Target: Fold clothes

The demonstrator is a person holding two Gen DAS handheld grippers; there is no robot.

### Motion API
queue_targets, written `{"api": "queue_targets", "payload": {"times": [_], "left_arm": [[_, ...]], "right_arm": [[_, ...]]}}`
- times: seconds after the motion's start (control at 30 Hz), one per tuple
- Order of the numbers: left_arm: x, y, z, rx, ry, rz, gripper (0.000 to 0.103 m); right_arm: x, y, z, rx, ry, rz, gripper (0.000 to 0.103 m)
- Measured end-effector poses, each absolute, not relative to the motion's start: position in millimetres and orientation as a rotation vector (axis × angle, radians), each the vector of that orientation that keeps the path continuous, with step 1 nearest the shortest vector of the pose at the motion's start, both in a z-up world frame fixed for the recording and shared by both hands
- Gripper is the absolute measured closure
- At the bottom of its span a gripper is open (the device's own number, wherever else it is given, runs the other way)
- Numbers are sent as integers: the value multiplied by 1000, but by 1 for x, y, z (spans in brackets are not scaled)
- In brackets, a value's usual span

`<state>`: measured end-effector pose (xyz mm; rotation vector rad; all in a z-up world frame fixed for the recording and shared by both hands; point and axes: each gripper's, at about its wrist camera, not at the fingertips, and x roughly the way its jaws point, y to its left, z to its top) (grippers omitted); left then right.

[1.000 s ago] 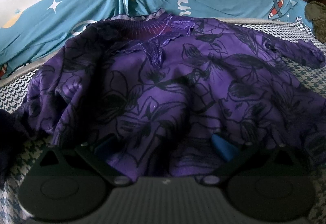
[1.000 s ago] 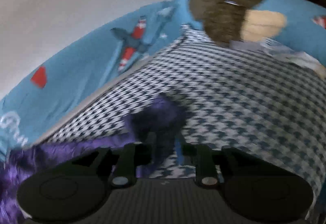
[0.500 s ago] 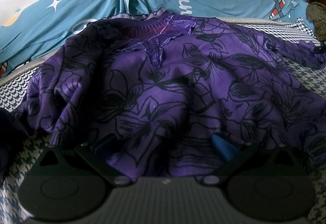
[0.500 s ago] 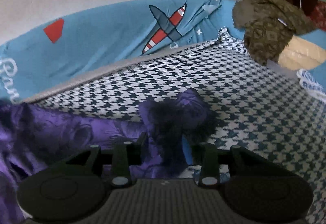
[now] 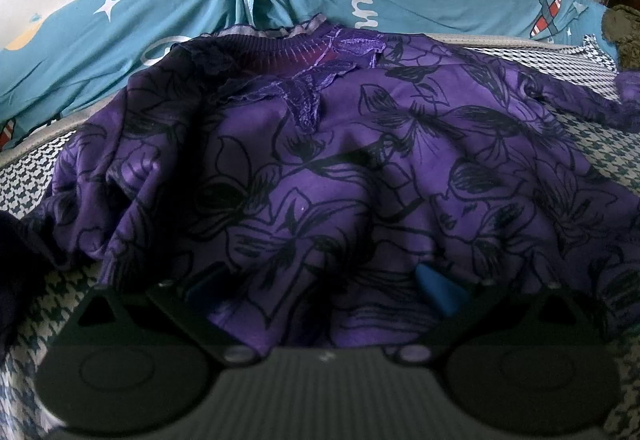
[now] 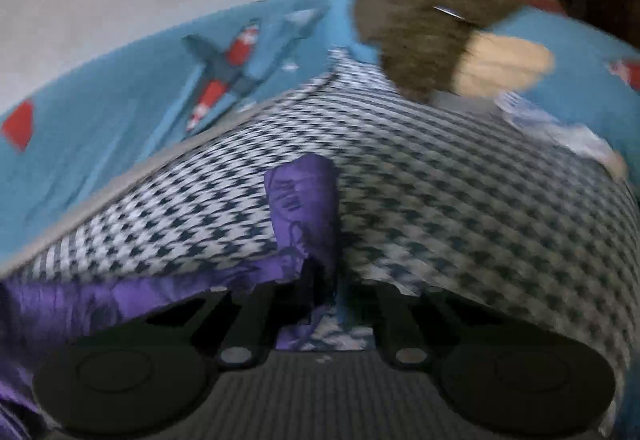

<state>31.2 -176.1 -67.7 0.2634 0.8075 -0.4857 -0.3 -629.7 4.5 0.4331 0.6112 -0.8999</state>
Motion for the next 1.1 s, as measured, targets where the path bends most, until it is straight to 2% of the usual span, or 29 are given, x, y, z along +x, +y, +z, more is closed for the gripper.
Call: {"api": "queue_targets", "payload": {"times": [0.17, 0.37, 0.8, 0.87, 1.1], "left_arm": [[31, -177, -67, 267, 806, -484, 1], [18, -174, -54, 309, 756, -502, 1], [-24, -141, -29, 257, 691, -463, 1], [-29, -131, -25, 248, 675, -438, 1], [-52, -100, -18, 225, 650, -388, 1]], "right_arm": [[-27, -637, 9, 547, 663, -1004, 92], [-55, -635, 15, 599, 682, -1090, 87], [-59, -570, 24, 566, 671, -771, 83], [-61, -558, 23, 573, 677, -718, 77], [-79, -511, 21, 501, 686, -535, 70]]}}
